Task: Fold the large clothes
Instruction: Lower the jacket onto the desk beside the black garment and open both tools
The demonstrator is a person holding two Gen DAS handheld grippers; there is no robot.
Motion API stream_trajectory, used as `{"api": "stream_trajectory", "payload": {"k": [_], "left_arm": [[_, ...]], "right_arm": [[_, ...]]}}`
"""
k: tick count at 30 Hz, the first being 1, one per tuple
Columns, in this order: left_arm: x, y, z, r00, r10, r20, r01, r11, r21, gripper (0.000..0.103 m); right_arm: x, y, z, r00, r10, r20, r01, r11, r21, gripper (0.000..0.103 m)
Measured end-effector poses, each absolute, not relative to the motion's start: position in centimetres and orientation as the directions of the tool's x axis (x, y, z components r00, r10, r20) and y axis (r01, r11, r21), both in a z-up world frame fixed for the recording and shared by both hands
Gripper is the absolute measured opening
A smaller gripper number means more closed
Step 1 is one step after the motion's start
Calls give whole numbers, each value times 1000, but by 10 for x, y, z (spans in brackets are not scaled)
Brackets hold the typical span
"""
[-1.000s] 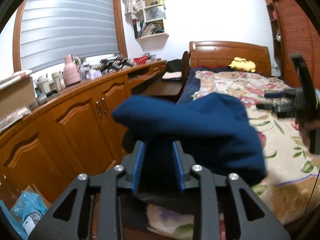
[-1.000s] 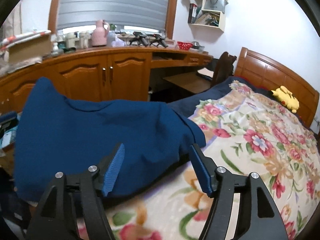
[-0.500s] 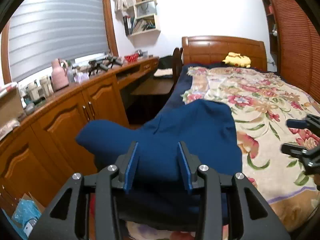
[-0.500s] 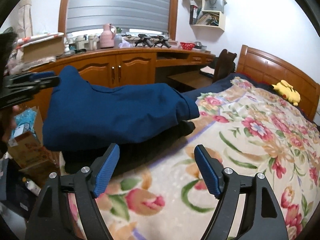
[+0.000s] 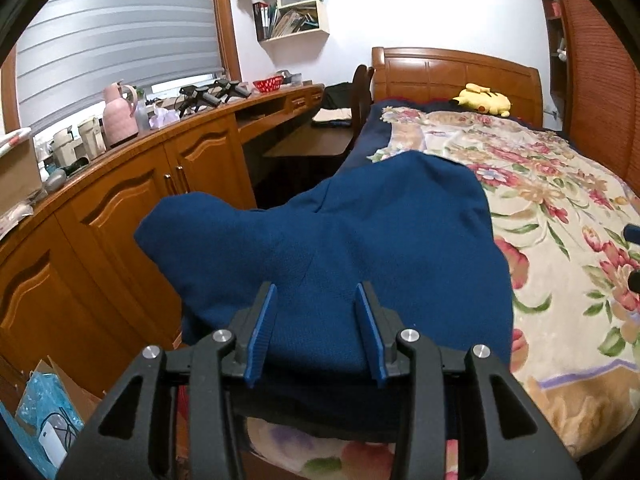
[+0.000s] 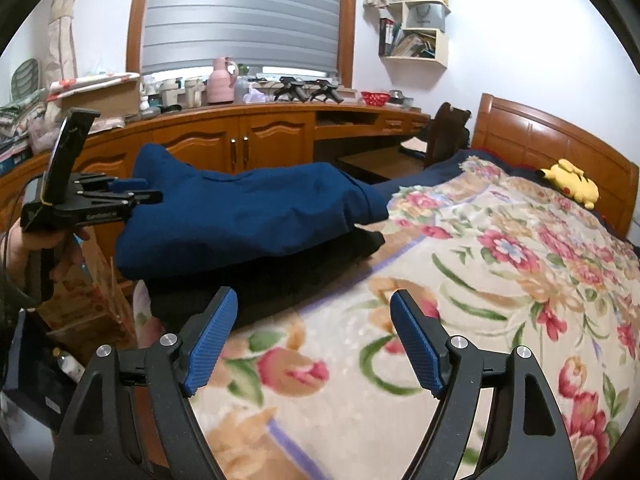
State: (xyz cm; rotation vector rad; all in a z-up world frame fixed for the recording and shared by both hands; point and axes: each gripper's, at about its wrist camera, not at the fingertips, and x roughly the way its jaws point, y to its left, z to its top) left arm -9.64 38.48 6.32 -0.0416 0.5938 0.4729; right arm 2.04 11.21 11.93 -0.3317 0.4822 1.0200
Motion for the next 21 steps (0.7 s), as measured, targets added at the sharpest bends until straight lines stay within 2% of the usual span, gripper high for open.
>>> {"api": "stream_trajectory", "payload": {"k": [4, 7, 13, 21], "left_arm": [[-103, 368, 73, 736, 428, -524, -439, 891, 112, 43], [-108, 348, 80, 761, 414, -499, -416, 902, 114, 53], [-101, 301, 86, 805, 359, -472, -354, 930, 104, 55], [-79, 230, 77, 856, 248, -454, -238, 968, 81, 55]], "right_arm": [[16, 93, 116, 450, 724, -524, -862, 505, -43, 81], [16, 75, 113, 454, 725, -518, -856, 517, -27, 83], [18, 38, 107, 492, 702, -515, -826, 563, -23, 88], [22, -19, 98, 554, 660, -507, -772, 635, -17, 88]]}}
